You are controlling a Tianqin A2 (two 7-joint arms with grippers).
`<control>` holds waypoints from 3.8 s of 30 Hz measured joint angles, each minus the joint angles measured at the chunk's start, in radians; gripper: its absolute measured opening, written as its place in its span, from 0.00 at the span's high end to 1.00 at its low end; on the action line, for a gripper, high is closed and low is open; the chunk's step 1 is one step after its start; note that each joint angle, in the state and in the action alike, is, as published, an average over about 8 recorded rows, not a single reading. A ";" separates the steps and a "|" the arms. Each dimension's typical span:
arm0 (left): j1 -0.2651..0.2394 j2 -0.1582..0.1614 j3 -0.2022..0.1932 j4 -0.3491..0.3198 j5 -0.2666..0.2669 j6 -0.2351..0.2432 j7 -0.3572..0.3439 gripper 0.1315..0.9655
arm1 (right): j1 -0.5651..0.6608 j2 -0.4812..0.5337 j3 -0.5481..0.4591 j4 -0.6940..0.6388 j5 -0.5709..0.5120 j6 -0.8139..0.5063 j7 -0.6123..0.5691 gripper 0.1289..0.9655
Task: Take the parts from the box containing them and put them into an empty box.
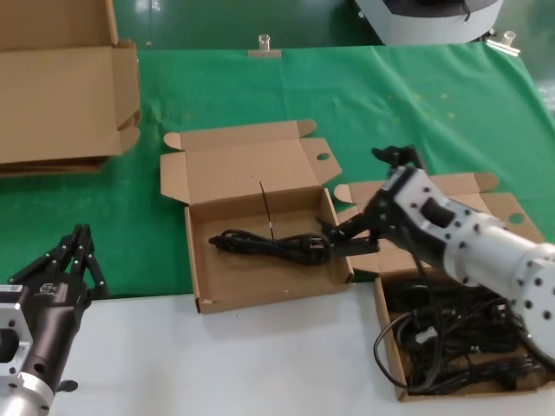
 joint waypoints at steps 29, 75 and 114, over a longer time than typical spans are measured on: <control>0.000 0.000 0.000 0.000 0.000 0.000 0.000 0.86 | -0.199 0.009 0.131 0.070 0.204 0.189 -0.071 0.00; 0.000 0.000 0.000 0.000 0.000 0.000 0.000 0.06 | -0.460 0.059 0.131 0.083 0.806 0.544 -0.353 0.00; 0.000 0.000 0.000 0.000 0.000 0.000 0.000 0.00 | -0.556 0.077 0.130 0.088 1.029 0.675 -0.457 0.00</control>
